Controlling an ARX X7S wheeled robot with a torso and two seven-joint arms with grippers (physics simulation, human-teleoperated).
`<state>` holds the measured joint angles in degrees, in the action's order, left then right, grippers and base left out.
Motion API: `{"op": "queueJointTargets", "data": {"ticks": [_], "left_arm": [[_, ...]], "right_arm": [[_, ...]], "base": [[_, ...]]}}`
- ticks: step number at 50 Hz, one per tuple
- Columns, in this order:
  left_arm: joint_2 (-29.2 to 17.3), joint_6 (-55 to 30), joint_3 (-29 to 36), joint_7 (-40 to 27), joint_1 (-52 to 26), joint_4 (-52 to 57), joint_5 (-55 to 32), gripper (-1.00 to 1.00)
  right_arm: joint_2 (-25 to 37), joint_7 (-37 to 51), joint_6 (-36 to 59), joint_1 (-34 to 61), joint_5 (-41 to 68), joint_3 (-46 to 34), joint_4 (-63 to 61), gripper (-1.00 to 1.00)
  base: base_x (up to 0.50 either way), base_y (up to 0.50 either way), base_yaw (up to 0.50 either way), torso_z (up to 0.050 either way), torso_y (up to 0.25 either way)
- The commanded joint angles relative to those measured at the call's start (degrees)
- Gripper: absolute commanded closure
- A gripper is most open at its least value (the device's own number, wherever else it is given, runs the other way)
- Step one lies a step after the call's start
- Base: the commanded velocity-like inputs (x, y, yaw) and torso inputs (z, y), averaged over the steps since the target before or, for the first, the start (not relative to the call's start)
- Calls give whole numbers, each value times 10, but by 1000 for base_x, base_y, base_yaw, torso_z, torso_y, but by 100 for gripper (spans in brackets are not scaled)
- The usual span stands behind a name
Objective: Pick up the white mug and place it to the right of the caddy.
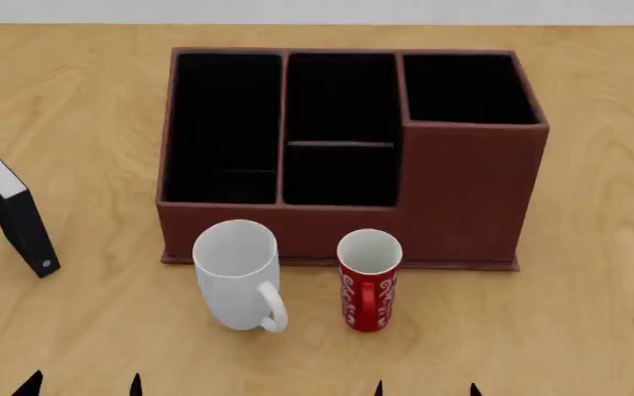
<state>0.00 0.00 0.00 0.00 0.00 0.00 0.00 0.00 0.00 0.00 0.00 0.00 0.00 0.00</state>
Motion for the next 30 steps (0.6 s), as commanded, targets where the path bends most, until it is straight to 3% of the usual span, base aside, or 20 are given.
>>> {"op": "queueJointTargets", "data": {"ticks": [1, 4, 17, 30], "left_arm": [[-6, 0, 6, -6, 0, 0, -6, -100], [-11, -48, 8, -23, -1, 49, -9, -100], [-35, -276, 29, -66, 1, 325, -13, -100], [-53, -443, 33, -85, -27, 488, -18, -100]], "right_arm": [[5, 7, 0, 0, 5, -7, 0, -100], [12, 22, 34, -4, -12, -22, -58, -100], [25, 52, 357, 42, -18, -45, -365, -100], [37, 72, 456, 64, -17, -65, -457, -100]], "base": [[0, 0, 0, 0, 0], [0, 0, 0, 0, 0], [0, 0, 0, 0, 0], [0, 0, 0, 0, 0]]}}
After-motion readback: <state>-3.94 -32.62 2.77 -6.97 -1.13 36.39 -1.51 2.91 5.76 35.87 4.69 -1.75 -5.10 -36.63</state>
